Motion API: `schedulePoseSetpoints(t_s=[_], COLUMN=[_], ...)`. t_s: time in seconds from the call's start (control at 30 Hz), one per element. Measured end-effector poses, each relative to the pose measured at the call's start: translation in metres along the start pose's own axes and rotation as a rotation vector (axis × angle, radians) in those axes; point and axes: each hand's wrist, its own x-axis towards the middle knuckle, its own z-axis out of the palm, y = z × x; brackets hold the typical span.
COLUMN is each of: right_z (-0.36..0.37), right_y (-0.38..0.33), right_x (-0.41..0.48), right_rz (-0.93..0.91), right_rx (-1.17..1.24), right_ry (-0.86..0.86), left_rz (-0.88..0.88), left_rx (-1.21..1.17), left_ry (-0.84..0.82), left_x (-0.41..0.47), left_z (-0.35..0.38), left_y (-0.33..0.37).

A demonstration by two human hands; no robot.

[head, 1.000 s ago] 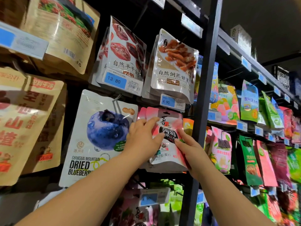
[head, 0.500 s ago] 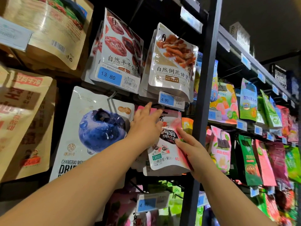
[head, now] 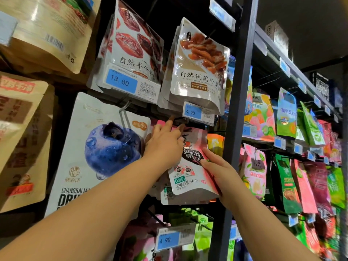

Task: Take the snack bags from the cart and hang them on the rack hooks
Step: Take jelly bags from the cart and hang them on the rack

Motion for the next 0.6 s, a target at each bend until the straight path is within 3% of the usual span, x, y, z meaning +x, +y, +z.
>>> schedulePoseSetpoints(t_s=[0.3,0.47,0.6], right_z=[0.025,0.034,0.031], right_y=[0.007,0.021,0.028], right_x=[0.009,0.008,0.003], right_rz=[-0.077,-0.116,-0.184], right_rx=[-0.709,-0.79,-0.75], right_ry=[0.054,0.092,0.1], left_rz=[-0.068,0.001,-0.102], left_rx=[0.098,0.107,-0.009], left_ry=[-0.037,0.001,-0.084], left_x=[0.009,-0.001,-0.006], left_z=[0.015,0.016,0.019], left_y=[-0.017,-0.02,-0.019])
